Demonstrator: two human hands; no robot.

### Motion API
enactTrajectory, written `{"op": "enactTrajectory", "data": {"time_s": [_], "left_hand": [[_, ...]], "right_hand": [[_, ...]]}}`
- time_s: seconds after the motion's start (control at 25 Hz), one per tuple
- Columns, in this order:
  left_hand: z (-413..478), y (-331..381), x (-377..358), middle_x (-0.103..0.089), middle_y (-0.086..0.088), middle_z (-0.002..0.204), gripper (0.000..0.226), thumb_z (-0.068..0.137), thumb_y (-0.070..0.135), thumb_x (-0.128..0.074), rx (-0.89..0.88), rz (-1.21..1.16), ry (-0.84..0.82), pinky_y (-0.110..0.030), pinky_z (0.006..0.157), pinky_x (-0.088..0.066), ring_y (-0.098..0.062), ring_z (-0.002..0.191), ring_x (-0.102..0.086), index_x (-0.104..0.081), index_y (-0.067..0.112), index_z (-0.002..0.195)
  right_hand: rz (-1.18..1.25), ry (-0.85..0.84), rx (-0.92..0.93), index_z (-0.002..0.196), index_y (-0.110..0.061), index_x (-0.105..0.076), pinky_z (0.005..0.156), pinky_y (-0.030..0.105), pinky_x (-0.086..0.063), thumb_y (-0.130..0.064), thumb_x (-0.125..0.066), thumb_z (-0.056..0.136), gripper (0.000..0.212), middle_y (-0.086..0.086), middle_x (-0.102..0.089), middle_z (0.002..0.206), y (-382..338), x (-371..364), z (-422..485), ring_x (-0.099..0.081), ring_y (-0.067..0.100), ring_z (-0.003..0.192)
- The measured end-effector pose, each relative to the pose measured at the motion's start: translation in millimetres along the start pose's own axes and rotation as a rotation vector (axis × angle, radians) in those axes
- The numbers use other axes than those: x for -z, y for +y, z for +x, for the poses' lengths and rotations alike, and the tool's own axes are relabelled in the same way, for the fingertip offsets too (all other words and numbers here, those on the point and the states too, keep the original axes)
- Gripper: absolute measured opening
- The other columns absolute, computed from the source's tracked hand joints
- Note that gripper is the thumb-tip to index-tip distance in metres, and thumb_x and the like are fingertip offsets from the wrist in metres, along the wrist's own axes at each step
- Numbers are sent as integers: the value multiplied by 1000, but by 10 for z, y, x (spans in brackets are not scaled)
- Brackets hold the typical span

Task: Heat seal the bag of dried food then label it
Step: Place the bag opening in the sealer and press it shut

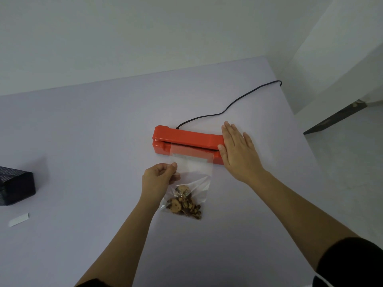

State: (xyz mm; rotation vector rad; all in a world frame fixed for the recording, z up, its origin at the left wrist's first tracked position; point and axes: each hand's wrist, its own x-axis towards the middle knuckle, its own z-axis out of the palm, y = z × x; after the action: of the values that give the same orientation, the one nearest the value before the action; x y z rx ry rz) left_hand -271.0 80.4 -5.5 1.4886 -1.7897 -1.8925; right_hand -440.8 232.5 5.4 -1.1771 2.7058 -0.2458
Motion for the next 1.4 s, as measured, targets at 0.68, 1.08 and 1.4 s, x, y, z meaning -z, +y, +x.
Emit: {"op": "enactTrajectory", "data": {"time_s": [0.68, 1.08, 1.4], "left_hand": [[15, -6, 24, -73, -8, 70, 21, 86, 23, -65, -3, -1, -15, -22, 64, -55, -13, 63, -69, -70, 3, 81], [-22, 10, 23, -72, -9, 70, 23, 86, 23, -65, 2, -21, -13, -19, 61, -53, -7, 57, -66, -69, 1, 81], [-34, 31, 11, -72, -8, 71, 20, 86, 24, -66, 31, -15, 4, -24, 68, -55, -19, 70, -69, -69, 7, 76]], "right_hand": [[20, -38, 18, 147, -10, -9, 114, 37, 2, -48, 2, 87, 73, 5, -8, 158, -30, 46, -7, -4, 18, 145], [162, 125, 178, 143, -9, -24, 105, 46, -34, -41, -46, 93, 63, 16, -39, 135, -244, 728, -4, -43, 28, 120], [859, 122, 225, 136, -22, -31, 101, 31, -29, -43, -71, 77, 74, -7, -65, 109, -1196, 1371, 539, -53, 13, 115]]}}
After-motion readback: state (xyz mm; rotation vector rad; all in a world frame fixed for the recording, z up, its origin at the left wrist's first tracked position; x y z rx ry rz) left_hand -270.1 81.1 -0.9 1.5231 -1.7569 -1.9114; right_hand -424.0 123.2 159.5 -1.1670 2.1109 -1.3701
